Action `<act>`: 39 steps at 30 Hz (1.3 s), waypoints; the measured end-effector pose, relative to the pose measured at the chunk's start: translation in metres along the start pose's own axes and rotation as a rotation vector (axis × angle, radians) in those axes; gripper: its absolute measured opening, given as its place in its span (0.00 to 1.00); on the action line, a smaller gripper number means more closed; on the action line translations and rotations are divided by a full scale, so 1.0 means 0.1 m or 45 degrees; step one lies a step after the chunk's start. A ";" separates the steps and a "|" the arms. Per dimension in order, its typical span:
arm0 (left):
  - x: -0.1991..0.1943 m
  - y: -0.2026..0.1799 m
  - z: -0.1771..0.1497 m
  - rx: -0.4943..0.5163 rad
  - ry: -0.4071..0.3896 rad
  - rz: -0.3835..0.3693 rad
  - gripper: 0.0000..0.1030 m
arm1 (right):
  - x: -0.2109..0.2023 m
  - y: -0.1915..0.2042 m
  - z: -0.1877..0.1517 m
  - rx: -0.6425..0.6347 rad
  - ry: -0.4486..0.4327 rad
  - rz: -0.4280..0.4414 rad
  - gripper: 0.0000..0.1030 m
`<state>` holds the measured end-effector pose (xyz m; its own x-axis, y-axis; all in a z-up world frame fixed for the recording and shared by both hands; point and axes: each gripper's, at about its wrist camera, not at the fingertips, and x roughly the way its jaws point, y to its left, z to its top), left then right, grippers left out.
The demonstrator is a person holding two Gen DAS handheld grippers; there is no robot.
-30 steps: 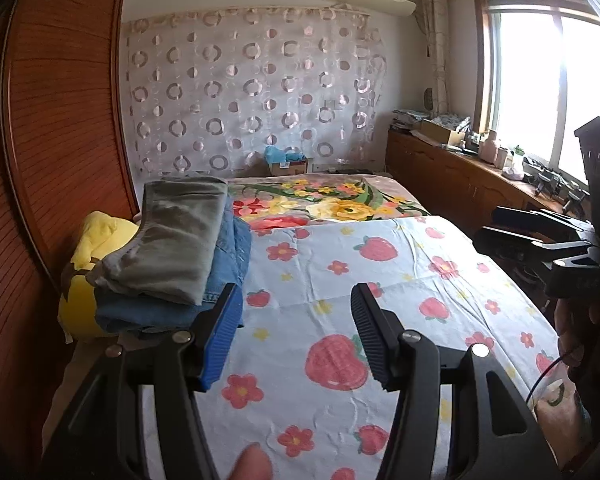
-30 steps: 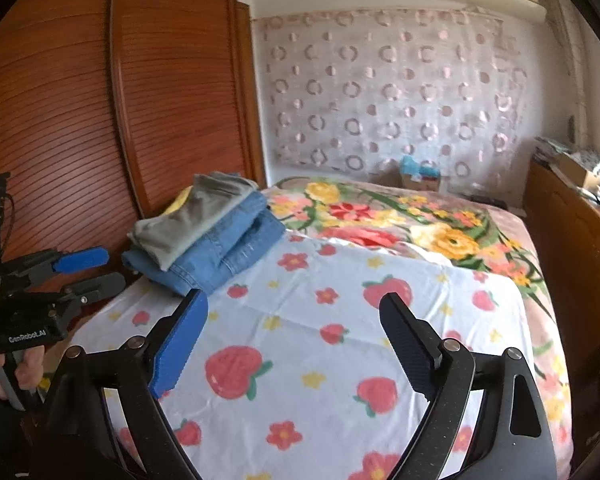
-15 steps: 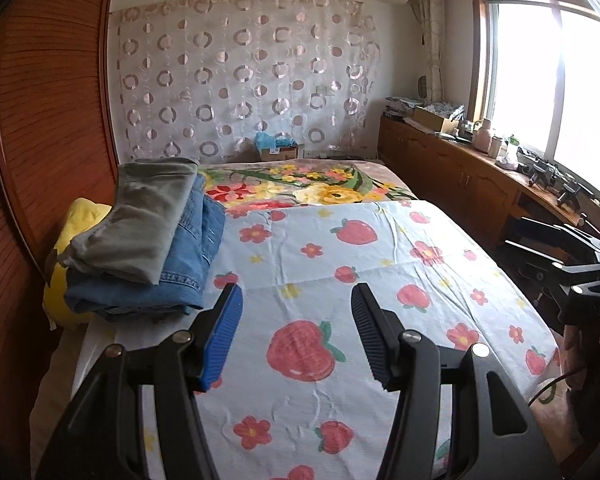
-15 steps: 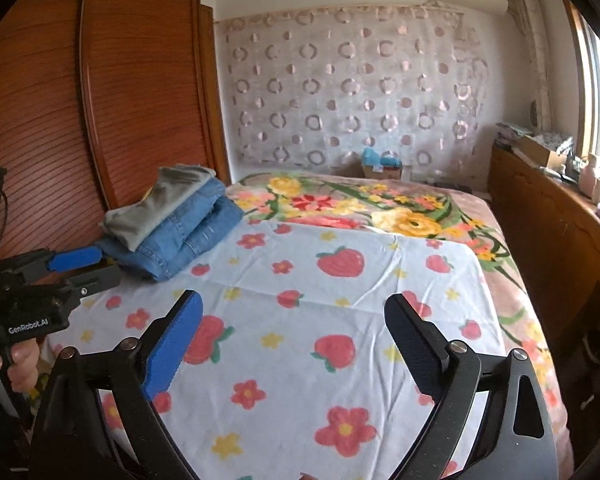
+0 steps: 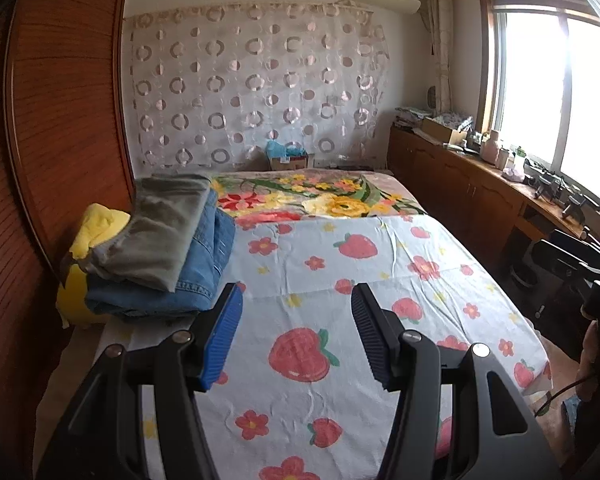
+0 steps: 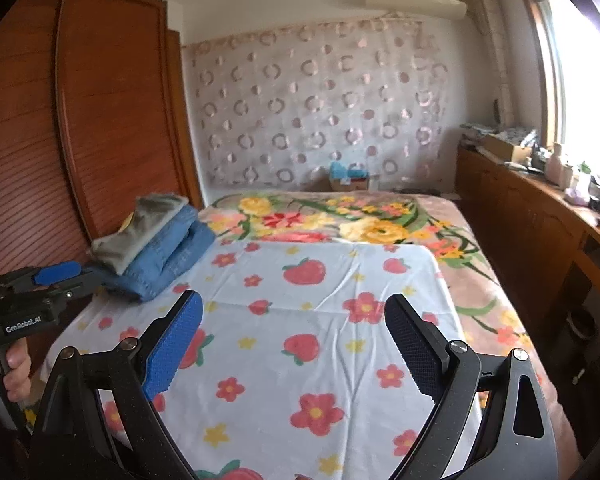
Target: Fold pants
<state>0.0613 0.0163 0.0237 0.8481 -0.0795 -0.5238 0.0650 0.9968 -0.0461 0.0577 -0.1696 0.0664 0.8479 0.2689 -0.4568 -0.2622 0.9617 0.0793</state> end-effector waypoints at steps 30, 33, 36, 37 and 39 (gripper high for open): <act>-0.62 -0.05 0.26 0.021 -0.151 0.006 0.55 | -0.47 0.12 0.21 -0.023 -0.122 -0.057 0.91; -0.62 -0.04 0.26 0.019 -0.148 0.008 0.55 | -0.46 0.12 0.21 -0.021 -0.123 -0.057 0.91; -0.62 -0.03 0.25 0.016 -0.145 0.010 0.55 | -0.46 0.12 0.21 -0.023 -0.121 -0.056 0.91; -0.62 -0.03 0.25 0.016 -0.144 0.012 0.55 | -0.47 0.12 0.21 -0.022 -0.121 -0.057 0.91; -0.61 -0.01 0.25 0.014 -0.142 0.014 0.55 | -0.46 0.12 0.21 -0.022 -0.121 -0.056 0.91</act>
<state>0.0229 0.0198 0.0766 0.9019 -0.0685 -0.4266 0.0609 0.9976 -0.0315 0.0248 -0.1691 0.1073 0.8983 0.2311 -0.3736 -0.2309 0.9719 0.0458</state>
